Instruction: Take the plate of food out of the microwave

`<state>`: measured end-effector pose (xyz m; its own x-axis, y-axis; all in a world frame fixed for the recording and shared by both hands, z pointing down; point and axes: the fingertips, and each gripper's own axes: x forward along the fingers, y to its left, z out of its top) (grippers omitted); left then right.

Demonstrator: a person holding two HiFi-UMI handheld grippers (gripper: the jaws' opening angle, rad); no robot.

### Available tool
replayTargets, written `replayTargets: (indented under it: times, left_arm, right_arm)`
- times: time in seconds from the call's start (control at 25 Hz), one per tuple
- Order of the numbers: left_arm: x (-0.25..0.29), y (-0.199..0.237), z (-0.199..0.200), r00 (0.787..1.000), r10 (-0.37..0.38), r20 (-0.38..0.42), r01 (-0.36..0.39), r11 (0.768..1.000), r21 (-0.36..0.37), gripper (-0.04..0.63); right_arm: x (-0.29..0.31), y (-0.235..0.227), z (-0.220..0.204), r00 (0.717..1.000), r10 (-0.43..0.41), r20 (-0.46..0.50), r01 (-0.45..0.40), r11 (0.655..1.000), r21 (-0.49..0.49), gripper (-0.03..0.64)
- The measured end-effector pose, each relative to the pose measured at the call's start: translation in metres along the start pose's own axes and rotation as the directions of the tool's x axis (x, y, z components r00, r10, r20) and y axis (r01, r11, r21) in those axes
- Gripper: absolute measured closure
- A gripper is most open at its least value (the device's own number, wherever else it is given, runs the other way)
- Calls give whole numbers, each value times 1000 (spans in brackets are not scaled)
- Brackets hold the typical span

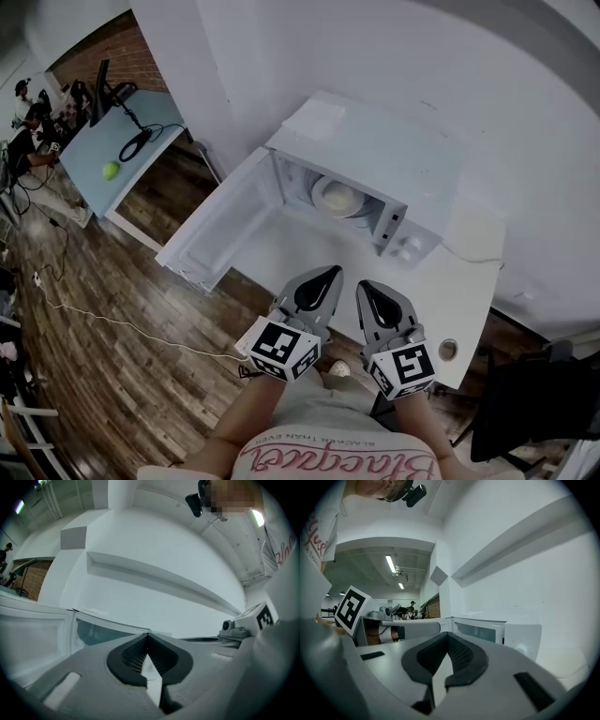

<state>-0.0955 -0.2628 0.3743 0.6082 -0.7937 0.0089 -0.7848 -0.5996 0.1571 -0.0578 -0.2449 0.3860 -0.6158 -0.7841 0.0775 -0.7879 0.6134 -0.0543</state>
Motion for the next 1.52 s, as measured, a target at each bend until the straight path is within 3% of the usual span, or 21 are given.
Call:
replayTargets:
  times: [0.36,0.76,1.52]
  left_arm:
    - [-12,-11,-8,998,59,24,-59,998,0,594]
    - [-4,-8,-12,997,72,28,-72,997,8,594]
    - [29,43,-12,1000,-1,7,1,1000,-5,594]
  right_arm:
    - [-14,0,1,999,43,24,-42,999,-27,606]
    - [-13,-6,3,998,55,38,-52,997,-59,606]
    - [47,-20,3,999,-3,37,6,998,-65,606]
